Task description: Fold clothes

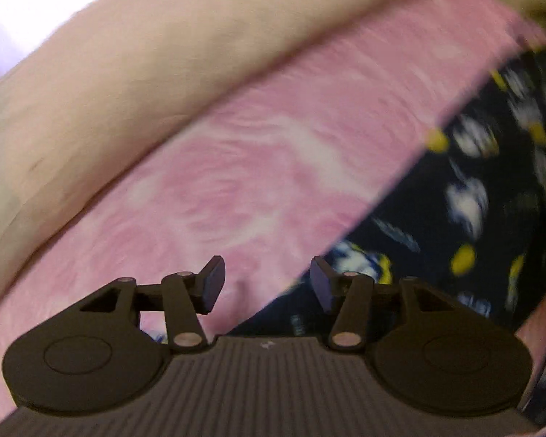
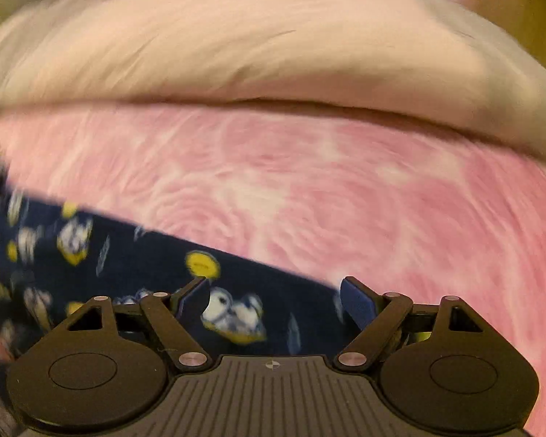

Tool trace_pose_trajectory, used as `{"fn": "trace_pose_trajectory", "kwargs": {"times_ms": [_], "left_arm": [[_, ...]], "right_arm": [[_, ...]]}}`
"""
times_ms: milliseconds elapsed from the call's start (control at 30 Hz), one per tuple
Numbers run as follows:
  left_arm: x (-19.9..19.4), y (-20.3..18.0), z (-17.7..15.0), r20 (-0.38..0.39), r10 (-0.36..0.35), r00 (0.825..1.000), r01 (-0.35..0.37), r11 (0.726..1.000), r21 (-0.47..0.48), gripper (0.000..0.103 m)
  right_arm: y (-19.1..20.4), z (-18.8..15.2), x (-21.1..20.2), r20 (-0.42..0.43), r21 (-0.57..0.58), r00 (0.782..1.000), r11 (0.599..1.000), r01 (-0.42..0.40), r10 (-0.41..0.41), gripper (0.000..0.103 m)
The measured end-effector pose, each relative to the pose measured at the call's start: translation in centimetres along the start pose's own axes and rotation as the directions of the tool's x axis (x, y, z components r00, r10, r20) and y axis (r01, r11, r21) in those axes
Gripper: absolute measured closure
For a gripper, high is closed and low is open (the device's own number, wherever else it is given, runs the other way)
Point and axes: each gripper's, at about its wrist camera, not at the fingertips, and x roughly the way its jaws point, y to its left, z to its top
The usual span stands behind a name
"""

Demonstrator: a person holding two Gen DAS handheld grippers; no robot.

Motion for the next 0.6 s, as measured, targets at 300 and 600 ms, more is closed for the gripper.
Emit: {"fn": "trace_pose_trajectory", "kwargs": {"times_ms": [300, 600], "left_arm": [[1.8, -1.2, 0.0, 0.001, 0.02, 1.0, -0.02, 0.992, 0.125, 0.099], [1.3, 0.8, 2.7, 0.113, 0.192, 0.975, -0.199, 0.979, 0.051, 0.098]], "right_arm": [[-0.5, 0.0, 6.2, -0.136, -0.073, 0.981, 0.986, -0.147, 0.136, 0.059], [-1.5, 3.5, 3.5, 0.079, -0.045, 0.989, 0.991, -0.122, 0.126, 0.101]]}}
